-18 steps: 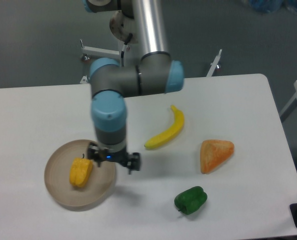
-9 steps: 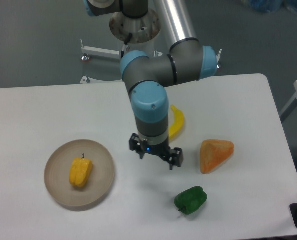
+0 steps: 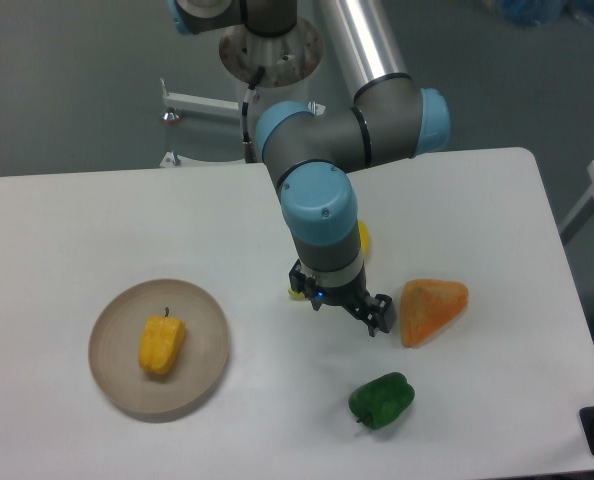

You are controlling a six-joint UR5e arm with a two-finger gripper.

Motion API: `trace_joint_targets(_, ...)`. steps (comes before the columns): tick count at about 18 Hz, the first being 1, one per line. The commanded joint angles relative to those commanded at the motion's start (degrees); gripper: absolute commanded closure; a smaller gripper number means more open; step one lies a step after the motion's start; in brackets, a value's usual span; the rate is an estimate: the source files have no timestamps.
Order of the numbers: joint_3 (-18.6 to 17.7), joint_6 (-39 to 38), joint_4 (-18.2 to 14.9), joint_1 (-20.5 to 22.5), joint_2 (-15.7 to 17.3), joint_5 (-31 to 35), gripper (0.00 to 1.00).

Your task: Place the yellow pepper on the plate

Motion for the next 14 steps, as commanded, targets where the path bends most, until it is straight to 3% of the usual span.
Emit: trace_joint_targets(14, 0.3, 0.2, 1.4, 0.6, -0.9, 0.1, 0.0)
